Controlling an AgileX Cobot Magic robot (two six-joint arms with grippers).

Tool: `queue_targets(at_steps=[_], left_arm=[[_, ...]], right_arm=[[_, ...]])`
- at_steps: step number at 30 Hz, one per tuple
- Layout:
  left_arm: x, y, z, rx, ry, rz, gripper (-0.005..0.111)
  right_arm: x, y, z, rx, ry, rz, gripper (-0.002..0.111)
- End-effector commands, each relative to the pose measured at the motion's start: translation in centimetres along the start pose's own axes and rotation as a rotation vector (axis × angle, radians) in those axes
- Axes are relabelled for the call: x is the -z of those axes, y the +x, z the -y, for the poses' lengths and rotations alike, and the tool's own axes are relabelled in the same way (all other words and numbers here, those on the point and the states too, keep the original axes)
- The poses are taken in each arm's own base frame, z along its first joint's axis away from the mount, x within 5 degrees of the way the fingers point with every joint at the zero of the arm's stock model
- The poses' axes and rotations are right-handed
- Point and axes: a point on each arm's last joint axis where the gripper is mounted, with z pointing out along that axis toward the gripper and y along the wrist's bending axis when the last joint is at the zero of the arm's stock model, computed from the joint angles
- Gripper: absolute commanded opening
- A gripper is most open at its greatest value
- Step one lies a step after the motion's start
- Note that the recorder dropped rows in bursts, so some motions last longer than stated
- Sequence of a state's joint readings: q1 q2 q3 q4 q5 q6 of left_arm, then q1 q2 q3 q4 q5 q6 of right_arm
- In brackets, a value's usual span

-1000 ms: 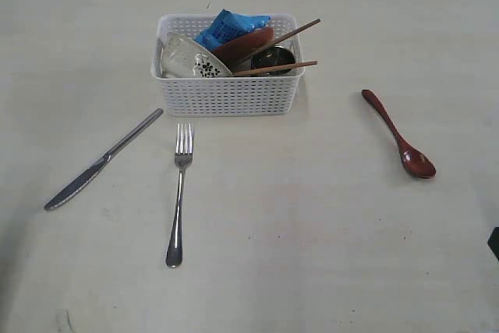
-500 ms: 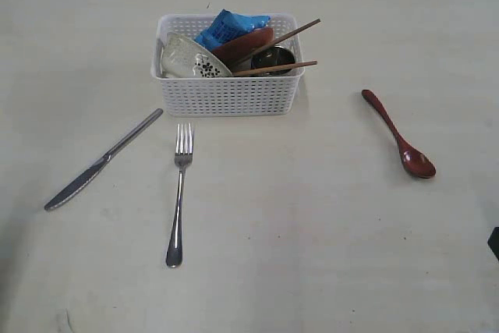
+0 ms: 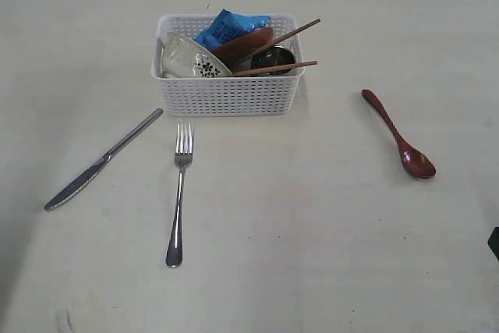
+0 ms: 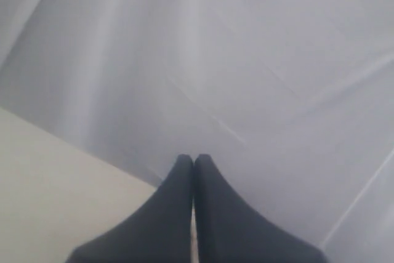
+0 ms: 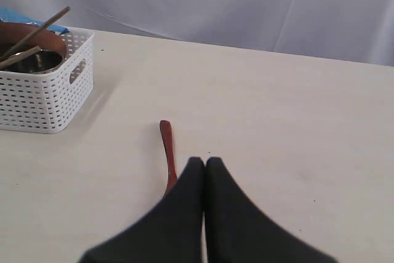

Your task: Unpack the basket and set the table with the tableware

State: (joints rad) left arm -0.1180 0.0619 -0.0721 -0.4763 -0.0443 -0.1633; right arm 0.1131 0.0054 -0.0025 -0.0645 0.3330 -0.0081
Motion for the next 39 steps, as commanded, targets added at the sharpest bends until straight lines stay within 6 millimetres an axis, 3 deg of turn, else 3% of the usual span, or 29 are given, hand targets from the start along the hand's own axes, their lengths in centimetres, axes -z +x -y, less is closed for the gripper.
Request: queue_targets(at_steps=[1, 6, 11, 14, 19, 23, 29, 33, 39], left_arm=[[-2.1, -1.6, 2.0, -0.095, -0.034, -0.174, 0.0], [-7.0, -3.2, 4.1, -0.241, -0.072, -0.403, 0.006], [-12.6, -2.7, 4.8, -0.331, -0.092, -0.704, 0.042], [-15.4, -1.3, 4.6, -0.352, -0.092, -0.929, 0.054], [-19.0, 2.6, 2.6, -0.393, -0.063, -1.252, 0.049], [-21.3, 6.2, 0.5, -0.439, 0.014, -1.383, 0.049], [-23.2, 10.7, -1.1, -0.511, 0.223, -1.393, 0.049], [-23.7, 13.6, -2.1, -0.586, 0.21, -1.417, 0.049], [-25.0, 15.8, -1.9, -0.726, 0.234, -1.452, 0.049]], right_arm=[[0.0, 0.1, 0.0, -0.005, 0.006, 0.004, 0.0], [0.0, 0.1, 0.0, -0.005, 0.006, 0.004, 0.0], [0.0, 0.1, 0.0, -0.005, 0.006, 0.004, 0.0], [0.0, 0.1, 0.0, -0.005, 0.006, 0.004, 0.0], [0.0, 0.1, 0.0, -0.005, 0.006, 0.004, 0.0], [0.0, 0.1, 0.0, -0.005, 0.006, 0.004, 0.0], [0.0, 0.1, 0.0, -0.005, 0.006, 0.004, 0.0], [0.0, 0.1, 0.0, -0.005, 0.006, 0.004, 0.0], [0.0, 0.1, 0.0, -0.005, 0.006, 0.004, 0.0]])
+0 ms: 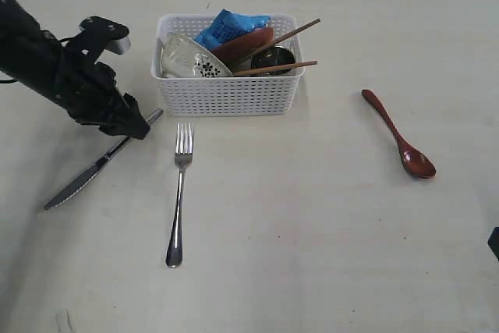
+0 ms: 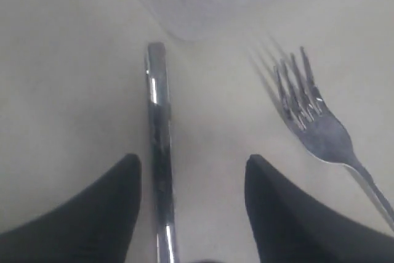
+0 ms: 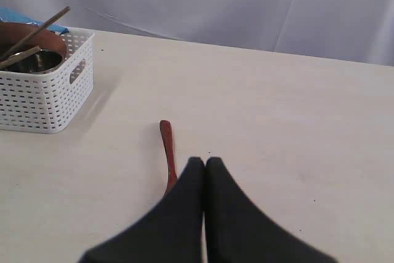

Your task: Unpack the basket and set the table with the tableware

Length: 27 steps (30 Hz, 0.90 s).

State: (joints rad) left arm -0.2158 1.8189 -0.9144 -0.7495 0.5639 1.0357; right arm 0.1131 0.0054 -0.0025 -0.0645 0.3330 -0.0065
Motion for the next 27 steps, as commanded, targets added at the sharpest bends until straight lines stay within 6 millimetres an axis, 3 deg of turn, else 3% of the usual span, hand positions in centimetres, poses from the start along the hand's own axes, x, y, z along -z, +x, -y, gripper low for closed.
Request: queue_targets(at_steps=[1, 7, 13, 15, 19, 27], left_arm=[[-1.1, -1.1, -0.2, -0.084, -0.085, -0.027, 0.049], [-2.7, -0.2, -1.0, -0.063, -0.14, -0.111, 0.049], [-4.3, -0.1, 0.0, -0.141, -0.088, -0.17, 0.047], [-4.5, 0.0, 0.1, -0.151, -0.085, -0.181, 0.039], [-4.4, 0.3, -0.3, -0.181, -0.125, -0.221, 0.002], [-4.1, 1.1, -0.9, -0.229, -0.17, -0.322, 0.0]], right_arm=[[0.0, 0.1, 0.0, -0.003, 0.006, 0.004, 0.0], [0.0, 0.1, 0.0, -0.003, 0.006, 0.004, 0.0], [0.0, 0.1, 0.0, -0.003, 0.006, 0.004, 0.0], [0.0, 0.1, 0.0, -0.003, 0.006, 0.004, 0.0], [0.0, 0.1, 0.0, -0.003, 0.006, 0.004, 0.0], [0.0, 0.1, 0.0, -0.003, 0.006, 0.004, 0.0]])
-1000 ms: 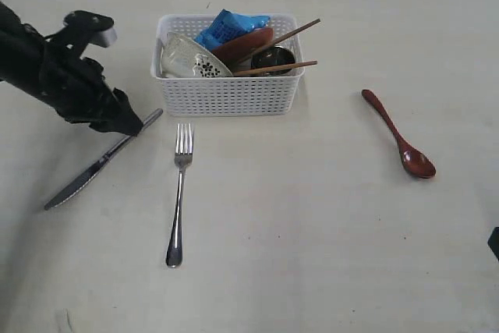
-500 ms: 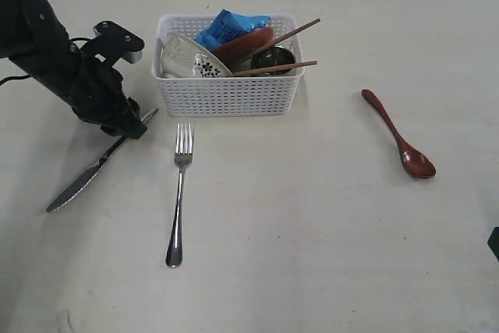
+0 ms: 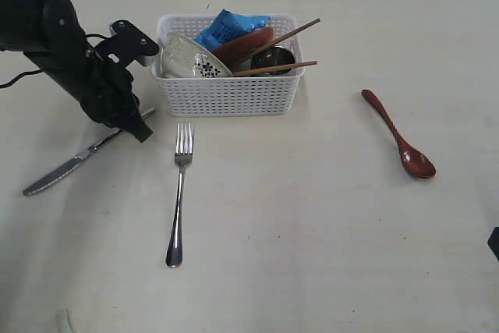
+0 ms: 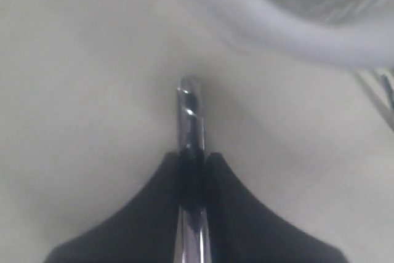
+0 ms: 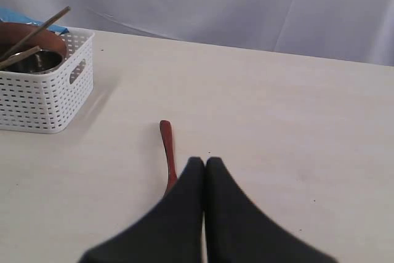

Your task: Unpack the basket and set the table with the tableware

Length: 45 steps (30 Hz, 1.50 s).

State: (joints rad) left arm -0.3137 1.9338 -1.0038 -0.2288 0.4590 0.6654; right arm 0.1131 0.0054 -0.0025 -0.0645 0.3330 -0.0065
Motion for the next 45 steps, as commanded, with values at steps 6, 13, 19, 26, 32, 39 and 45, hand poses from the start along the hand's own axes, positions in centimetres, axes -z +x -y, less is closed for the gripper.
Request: queue_targets(at_steps=[6, 13, 19, 26, 32, 39, 45], left_arm=[[-0.1, 2.7, 0.4, -0.161, 0.052, -0.253, 0.0], [2.5, 3.0, 0.2, -0.299, 0.033, -0.308, 0.0], [5.1, 3.1, 0.3, -0.536, 0.048, -0.319, 0.0], [6.7, 2.3, 1.6, -0.848, 0.032, -0.322, 0.0], [7.2, 1.4, 1.1, -0.444, -0.203, -0.277, 0.012], [6.7, 4.9, -1.8, 0.177, -0.152, -0.416, 0.065], [5.9, 6.7, -3.2, 0.752, -0.021, -0.409, 0.054]], right_arm=[[0.0, 0.1, 0.0, -0.003, 0.006, 0.004, 0.0], [0.0, 0.1, 0.0, -0.003, 0.006, 0.004, 0.0], [0.0, 0.1, 0.0, -0.003, 0.006, 0.004, 0.0], [0.0, 0.1, 0.0, -0.003, 0.006, 0.004, 0.0], [0.0, 0.1, 0.0, -0.021, 0.006, 0.004, 0.0], [0.0, 0.1, 0.0, -0.021, 0.006, 0.004, 0.0], [0.0, 0.1, 0.0, -0.021, 0.006, 0.004, 0.0]])
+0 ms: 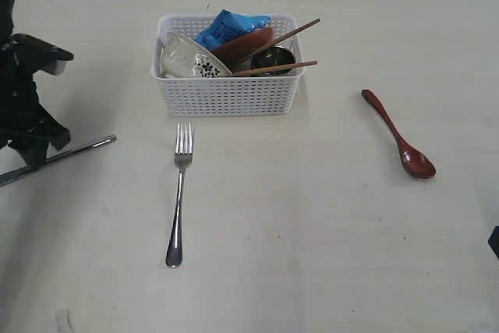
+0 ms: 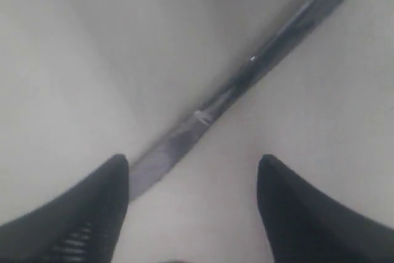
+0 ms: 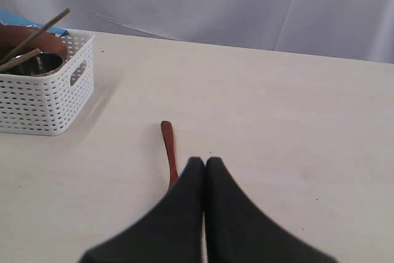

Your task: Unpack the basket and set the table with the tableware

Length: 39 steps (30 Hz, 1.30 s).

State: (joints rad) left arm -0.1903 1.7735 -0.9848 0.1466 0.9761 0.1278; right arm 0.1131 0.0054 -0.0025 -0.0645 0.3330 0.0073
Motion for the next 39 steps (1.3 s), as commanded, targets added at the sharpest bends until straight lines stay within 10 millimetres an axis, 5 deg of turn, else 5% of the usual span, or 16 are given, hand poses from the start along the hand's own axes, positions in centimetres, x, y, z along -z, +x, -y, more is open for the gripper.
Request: queue_targets(at_steps=[1, 10, 24, 39], left_arm=[[-0.7, 0.1, -1.1, 0.466, 0.172, -0.008, 0.054], [-1.8, -0.8, 0.0, 0.991, 0.397, 0.062, 0.054], [-5.2, -0.6, -0.3, 0.901, 0.308, 0.158, 0.054], [-6.9, -1.1, -0.9, -0.12, 0.142, 0.179, 0.054]], right_arm=[[0.0, 0.1, 0.0, -0.008, 0.006, 0.004, 0.0], [0.0, 0.1, 0.0, -0.008, 0.006, 0.004, 0.0], [0.0, 0.1, 0.0, -0.008, 0.006, 0.004, 0.0], [0.0, 0.1, 0.0, -0.008, 0.006, 0.004, 0.0]])
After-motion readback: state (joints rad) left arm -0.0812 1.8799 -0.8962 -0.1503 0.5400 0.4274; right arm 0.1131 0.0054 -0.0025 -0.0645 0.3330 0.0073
